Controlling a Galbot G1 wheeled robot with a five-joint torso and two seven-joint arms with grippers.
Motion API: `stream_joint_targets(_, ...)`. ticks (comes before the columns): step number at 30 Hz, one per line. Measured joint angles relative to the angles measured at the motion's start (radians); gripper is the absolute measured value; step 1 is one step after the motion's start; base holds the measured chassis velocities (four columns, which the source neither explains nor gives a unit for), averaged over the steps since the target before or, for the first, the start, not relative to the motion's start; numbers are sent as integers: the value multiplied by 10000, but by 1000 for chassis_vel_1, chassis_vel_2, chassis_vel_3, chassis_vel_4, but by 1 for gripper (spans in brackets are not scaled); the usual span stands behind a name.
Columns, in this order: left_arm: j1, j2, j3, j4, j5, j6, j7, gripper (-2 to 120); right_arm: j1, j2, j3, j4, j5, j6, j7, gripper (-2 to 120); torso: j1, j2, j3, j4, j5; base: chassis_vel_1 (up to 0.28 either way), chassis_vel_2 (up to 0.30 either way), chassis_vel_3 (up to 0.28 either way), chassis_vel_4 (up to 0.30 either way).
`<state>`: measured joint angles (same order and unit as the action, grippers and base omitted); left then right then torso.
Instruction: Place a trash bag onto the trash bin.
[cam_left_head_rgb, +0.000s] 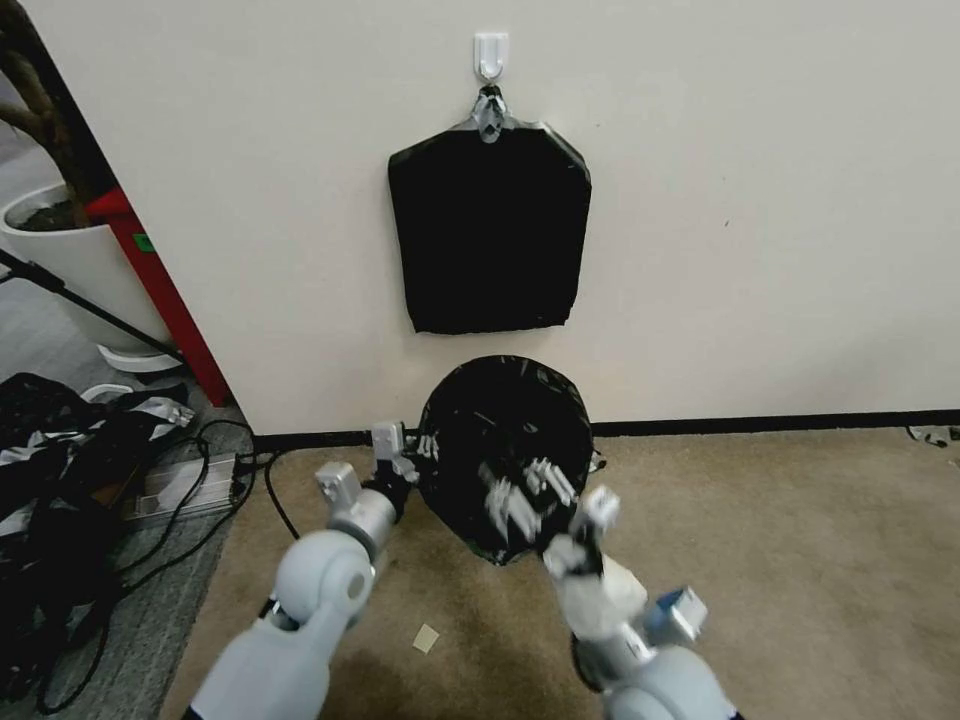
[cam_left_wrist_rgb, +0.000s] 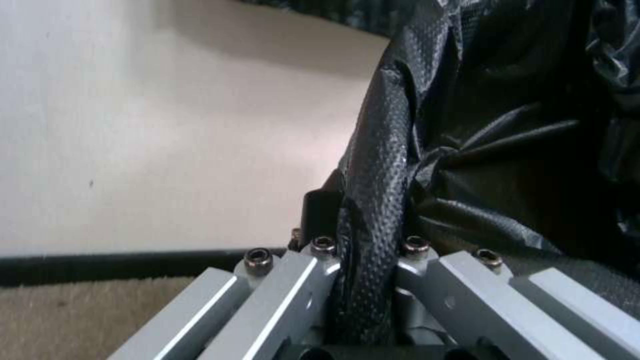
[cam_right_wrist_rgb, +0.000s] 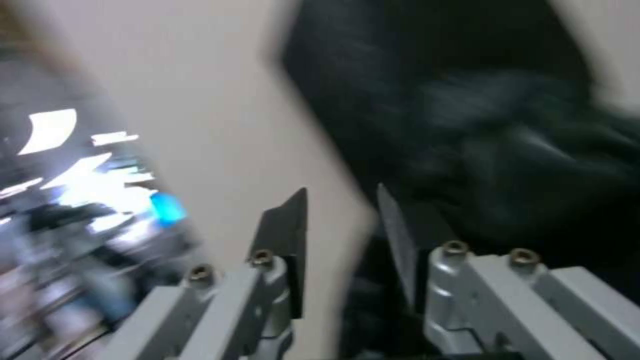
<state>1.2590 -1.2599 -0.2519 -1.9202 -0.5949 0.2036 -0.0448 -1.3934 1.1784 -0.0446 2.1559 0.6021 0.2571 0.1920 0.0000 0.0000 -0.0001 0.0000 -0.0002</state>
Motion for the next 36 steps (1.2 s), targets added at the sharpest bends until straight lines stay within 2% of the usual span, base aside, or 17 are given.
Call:
stream_joint_targets(2,315,-97,63,-100,441,-519,235,2,299,537,-112,40,711,-1249,2240,16,0,0,0,1,2,0,0,0,0)
stream_joint_targets(4,500,-125,92,-197,777,-864,454,2,515,1046,-144,-277,1066,-2408,3816,7,0,0,1,0,2,0,0,0,0)
stream_joint_targets(5,500,-125,92,-197,777,-864,454,2,515,1046,-144,-277,1066,-2408,3816,7,0,0,1,0,2,0,0,0,0)
stream_joint_targets(7,590,-125,108,-286,975,-1082,604,2,736,1405,-117,-646,1241,-3012,4868,0,0,0,0,0,1,0,0,0,0)
stream_joint_targets(8,633,-125,116,-313,1085,-1217,685,2,868,1576,-72,-819,1345,-3260,5331,0,0,0,0,-1,2,0,0,0,0)
stream_joint_targets(9,633,-125,116,-313,1085,-1217,685,2,868,1576,-72,-819,1345,-3260,5331,0,0,0,0,-1,2,0,0,0,0)
stream_joint_targets(12,833,-128,173,-320,1785,-1891,1094,2,1340,2027,105,-1327,1686,-3982,6496,0,0,0,0,0,2,0,0,0,0)
stream_joint_targets(16,997,-162,246,-300,2351,-2302,1335,2,1579,2229,165,-1533,1784,-4480,6936,0,0,0,0,0,1,0,0,0,0)
stream_joint_targets(18,1148,-232,339,-219,2995,-2633,1483,2,1727,2337,162,-1689,1833,-4926,7290,0,0,0,0,0,1,0,0,0,0)
stream_joint_targets(23,1316,-315,513,-48,3673,-2958,1524,2,1713,2322,79,-1640,1850,-5310,7425,0,0,0,0,0,2,0,0,0,0)
stream_joint_targets(28,1420,-502,806,169,4111,-3040,1418,2,1703,2318,-101,-1715,1823,-5488,7372,0,0,0,0,-1,2,0,0,0,0)
stream_joint_targets(36,1410,-575,1089,145,4153,-2986,1391,2,1934,2340,-104,-2404,1842,-5670,7321,0,0,0,0,0,3,0,0,0,0)
